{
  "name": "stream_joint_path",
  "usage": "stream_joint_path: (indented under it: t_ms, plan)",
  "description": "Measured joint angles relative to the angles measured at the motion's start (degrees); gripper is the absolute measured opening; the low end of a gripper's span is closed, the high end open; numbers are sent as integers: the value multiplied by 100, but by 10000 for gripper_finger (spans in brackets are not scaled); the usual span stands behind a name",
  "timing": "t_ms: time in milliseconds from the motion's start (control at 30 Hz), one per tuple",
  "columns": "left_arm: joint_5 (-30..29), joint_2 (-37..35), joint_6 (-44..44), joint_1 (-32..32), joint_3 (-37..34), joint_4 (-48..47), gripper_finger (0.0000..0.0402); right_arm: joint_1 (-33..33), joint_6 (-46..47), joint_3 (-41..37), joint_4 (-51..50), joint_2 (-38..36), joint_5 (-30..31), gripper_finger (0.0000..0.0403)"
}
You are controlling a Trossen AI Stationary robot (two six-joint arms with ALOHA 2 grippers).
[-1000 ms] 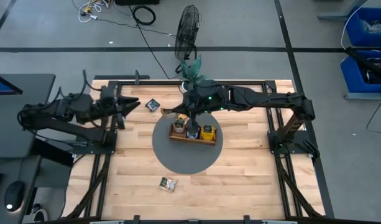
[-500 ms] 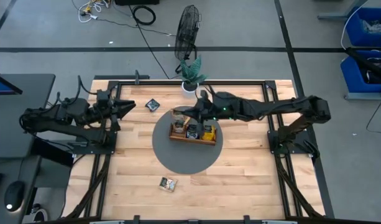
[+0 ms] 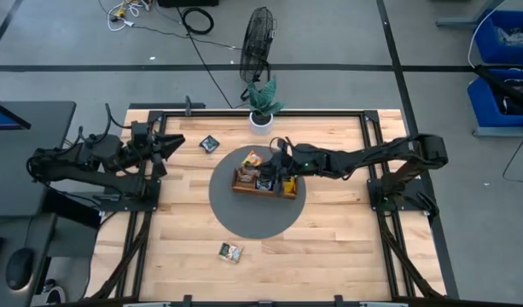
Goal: Pick & Place Tea
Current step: Put the brown tea bag into the left section of the wooden organizer
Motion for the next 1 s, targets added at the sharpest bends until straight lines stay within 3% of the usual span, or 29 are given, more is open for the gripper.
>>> stream_joint_path:
  t_ms: [267, 1000]
  plan:
    - [-175, 3, -40, 2, 0, 1, 71, 17, 7, -7, 332, 583, 292, 0]
    - [-221, 3, -149, 2, 0, -49, 71, -7, 26, -2, 1179, 1521, 275, 0]
